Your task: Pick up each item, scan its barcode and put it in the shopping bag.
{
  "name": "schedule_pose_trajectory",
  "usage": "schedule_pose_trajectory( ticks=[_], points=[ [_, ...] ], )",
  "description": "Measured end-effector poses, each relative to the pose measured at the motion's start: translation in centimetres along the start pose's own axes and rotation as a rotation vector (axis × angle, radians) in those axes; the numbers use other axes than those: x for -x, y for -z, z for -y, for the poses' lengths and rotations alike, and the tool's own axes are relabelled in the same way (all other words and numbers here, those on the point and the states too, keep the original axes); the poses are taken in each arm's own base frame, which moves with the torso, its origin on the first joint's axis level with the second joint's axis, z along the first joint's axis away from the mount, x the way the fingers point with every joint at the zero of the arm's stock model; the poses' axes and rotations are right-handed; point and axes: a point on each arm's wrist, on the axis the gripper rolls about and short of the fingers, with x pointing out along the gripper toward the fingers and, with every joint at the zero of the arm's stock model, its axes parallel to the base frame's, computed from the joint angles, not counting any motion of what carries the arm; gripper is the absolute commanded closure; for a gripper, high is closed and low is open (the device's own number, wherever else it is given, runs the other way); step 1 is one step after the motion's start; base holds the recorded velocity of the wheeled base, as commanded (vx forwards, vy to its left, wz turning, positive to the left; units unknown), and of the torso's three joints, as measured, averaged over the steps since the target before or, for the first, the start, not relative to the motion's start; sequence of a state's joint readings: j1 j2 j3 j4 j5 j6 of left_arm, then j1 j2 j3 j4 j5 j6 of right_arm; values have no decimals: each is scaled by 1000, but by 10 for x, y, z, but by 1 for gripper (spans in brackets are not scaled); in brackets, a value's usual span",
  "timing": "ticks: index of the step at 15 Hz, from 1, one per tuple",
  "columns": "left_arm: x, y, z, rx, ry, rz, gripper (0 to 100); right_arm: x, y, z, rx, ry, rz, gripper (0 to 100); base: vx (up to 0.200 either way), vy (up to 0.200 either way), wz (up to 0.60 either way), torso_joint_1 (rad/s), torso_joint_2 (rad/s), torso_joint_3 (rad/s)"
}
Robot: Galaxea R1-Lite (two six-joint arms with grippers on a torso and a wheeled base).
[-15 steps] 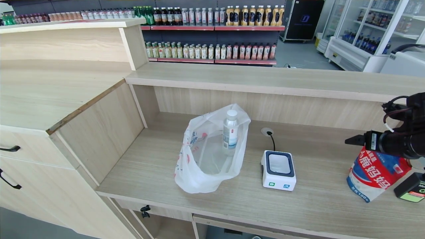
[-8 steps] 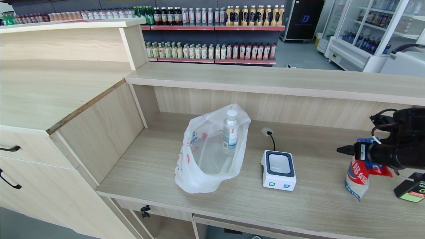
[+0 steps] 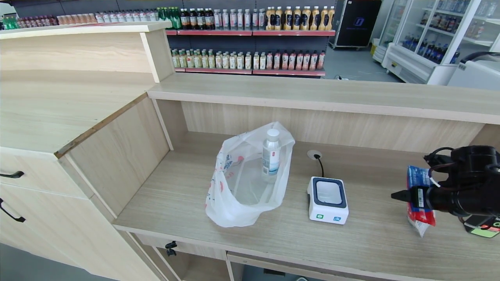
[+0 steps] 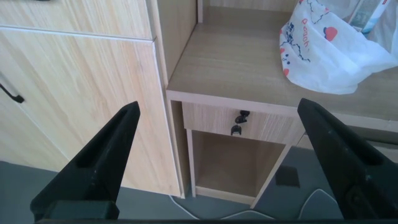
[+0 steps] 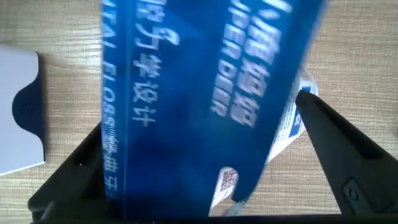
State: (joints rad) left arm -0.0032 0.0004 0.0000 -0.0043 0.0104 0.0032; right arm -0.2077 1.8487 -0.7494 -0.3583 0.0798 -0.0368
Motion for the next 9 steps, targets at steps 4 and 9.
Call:
schedule_pose_trajectory(
  ticks=[4,9],
  points=[
    [0,0,0,0,0,0,0,-4,1,3,2,-44,31,100,0,0,0,0,0,0],
    [0,0,0,0,0,0,0,-6,6,6,8,-37,27,100,0,0,0,0,0,0]
  ],
)
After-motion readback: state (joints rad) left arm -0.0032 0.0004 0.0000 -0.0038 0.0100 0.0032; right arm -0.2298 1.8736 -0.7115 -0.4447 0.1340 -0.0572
